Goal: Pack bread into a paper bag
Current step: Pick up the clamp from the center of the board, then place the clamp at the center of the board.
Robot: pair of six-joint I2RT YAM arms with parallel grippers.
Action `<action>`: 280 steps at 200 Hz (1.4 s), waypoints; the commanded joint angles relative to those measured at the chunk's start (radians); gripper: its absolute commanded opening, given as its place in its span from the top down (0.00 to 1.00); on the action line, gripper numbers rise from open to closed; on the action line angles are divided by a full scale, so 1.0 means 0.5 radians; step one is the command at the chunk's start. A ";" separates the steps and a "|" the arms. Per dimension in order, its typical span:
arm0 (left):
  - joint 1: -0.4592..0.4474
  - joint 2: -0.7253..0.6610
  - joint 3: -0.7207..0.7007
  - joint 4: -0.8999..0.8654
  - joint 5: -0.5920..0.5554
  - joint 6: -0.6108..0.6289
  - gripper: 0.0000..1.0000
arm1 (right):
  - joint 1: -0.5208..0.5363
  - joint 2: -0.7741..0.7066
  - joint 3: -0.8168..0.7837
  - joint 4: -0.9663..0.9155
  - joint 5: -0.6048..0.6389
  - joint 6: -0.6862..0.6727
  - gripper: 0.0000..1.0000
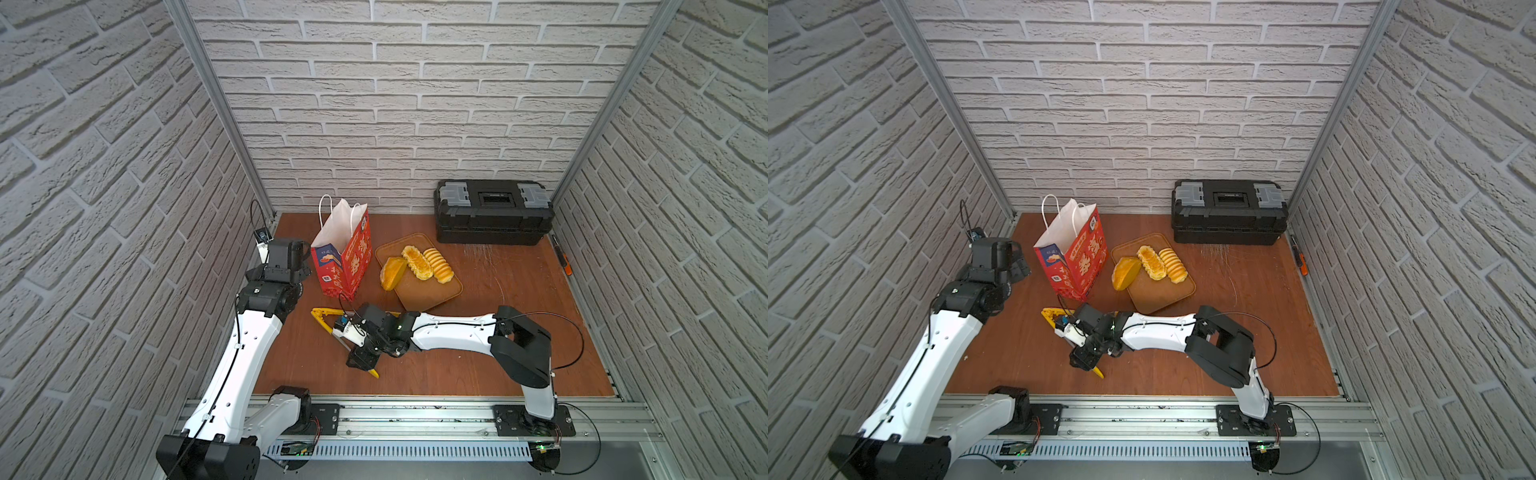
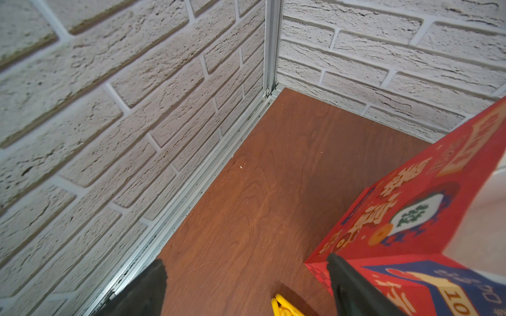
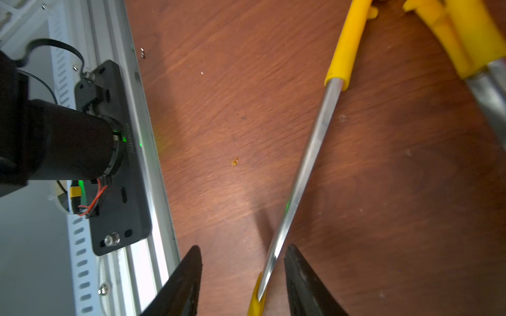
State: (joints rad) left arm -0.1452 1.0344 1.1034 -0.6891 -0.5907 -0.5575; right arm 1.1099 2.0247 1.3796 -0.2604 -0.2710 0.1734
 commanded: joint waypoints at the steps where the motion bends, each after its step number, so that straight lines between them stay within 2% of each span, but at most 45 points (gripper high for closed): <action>1: 0.022 -0.009 -0.035 0.044 -0.037 0.017 0.06 | -0.002 0.060 0.049 0.055 -0.051 0.008 0.53; 13: 0.026 -0.007 -0.038 0.044 -0.037 0.017 0.06 | -0.002 0.087 0.062 0.054 -0.041 0.000 0.60; 40: 0.033 -0.007 -0.038 0.050 -0.034 0.021 0.06 | -0.002 0.085 0.039 0.069 -0.009 0.001 0.84; 72: 0.036 -0.007 -0.029 0.050 -0.026 0.018 0.06 | -0.002 -0.048 -0.015 0.067 0.054 0.010 0.96; 101: 0.039 -0.021 -0.014 0.035 -0.027 0.017 0.06 | 0.001 -0.310 -0.046 -0.161 0.129 -0.098 0.97; 128: 0.041 -0.046 0.010 0.017 -0.023 0.026 0.06 | -0.002 -0.743 -0.263 -0.362 0.406 -0.154 0.98; 157: 0.045 -0.050 0.042 0.007 -0.014 0.018 0.06 | -0.035 -1.204 -0.516 -0.494 0.711 -0.027 0.98; 172: 0.045 -0.052 0.048 0.007 0.005 0.007 0.06 | -0.077 -1.386 -0.618 -0.589 0.964 0.100 0.98; 190: 0.046 -0.046 0.048 0.015 0.017 -0.003 0.06 | -0.179 -1.578 -0.745 -0.695 1.155 0.234 0.98; 216: 0.045 -0.018 0.057 0.025 0.039 -0.011 0.06 | -0.453 -1.826 -0.900 -0.829 1.420 0.502 0.98; 245: 0.043 -0.003 0.063 0.037 0.066 -0.019 0.06 | -0.814 -2.135 -1.036 -0.869 1.592 0.856 0.98; 267: 0.043 0.008 0.057 0.053 0.074 -0.029 0.06 | -0.978 -2.288 -1.151 -0.780 1.656 1.088 0.98; 280: 0.042 0.014 0.046 0.065 0.086 -0.032 0.06 | -1.038 -2.315 -1.189 -0.794 1.736 1.312 0.98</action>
State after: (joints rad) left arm -0.1291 1.0359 1.1088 -0.6880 -0.5602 -0.5610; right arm 0.6373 0.9092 0.8131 -0.6994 0.4778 0.5987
